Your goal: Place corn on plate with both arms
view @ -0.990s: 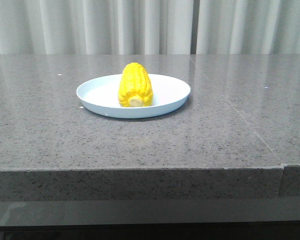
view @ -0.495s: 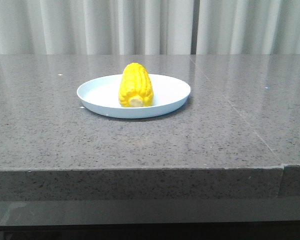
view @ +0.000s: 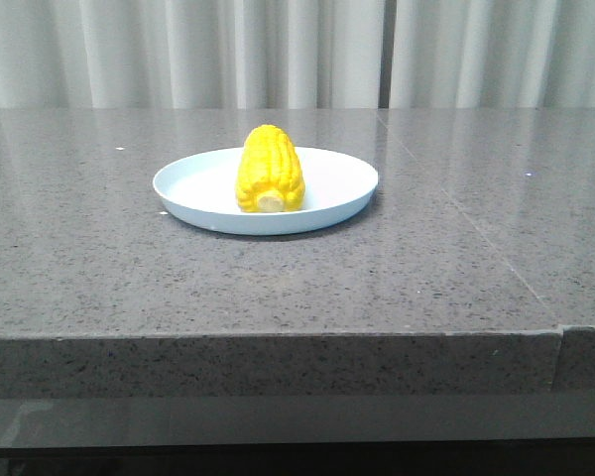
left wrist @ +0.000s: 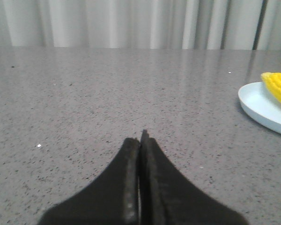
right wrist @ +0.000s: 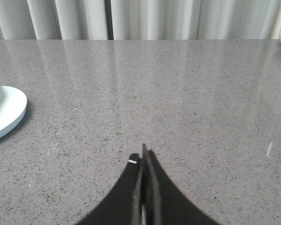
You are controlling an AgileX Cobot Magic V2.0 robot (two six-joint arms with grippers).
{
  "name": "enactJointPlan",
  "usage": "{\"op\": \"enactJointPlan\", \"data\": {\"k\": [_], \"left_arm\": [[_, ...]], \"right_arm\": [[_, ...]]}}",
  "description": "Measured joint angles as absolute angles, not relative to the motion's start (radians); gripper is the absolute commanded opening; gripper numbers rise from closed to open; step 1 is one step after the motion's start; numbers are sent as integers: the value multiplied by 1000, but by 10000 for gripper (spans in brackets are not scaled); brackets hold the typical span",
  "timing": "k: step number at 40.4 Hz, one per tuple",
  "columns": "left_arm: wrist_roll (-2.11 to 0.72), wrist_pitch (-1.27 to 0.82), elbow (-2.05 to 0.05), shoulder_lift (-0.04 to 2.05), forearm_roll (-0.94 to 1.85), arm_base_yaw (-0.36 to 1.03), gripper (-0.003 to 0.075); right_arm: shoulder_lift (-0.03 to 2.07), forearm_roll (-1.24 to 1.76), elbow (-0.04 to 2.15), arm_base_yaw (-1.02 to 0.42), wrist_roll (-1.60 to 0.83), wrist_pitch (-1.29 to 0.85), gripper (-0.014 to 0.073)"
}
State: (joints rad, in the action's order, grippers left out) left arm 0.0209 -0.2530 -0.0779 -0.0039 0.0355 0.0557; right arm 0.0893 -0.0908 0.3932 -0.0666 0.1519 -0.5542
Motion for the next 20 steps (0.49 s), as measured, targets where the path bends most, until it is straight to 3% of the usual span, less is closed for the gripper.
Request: {"op": "enactJointPlan", "data": {"k": [20], "left_arm": [[0, -138, 6, -4, 46, -16, -20]], "right_arm": [[89, -91, 393, -67, 152, -554, -122]]}}
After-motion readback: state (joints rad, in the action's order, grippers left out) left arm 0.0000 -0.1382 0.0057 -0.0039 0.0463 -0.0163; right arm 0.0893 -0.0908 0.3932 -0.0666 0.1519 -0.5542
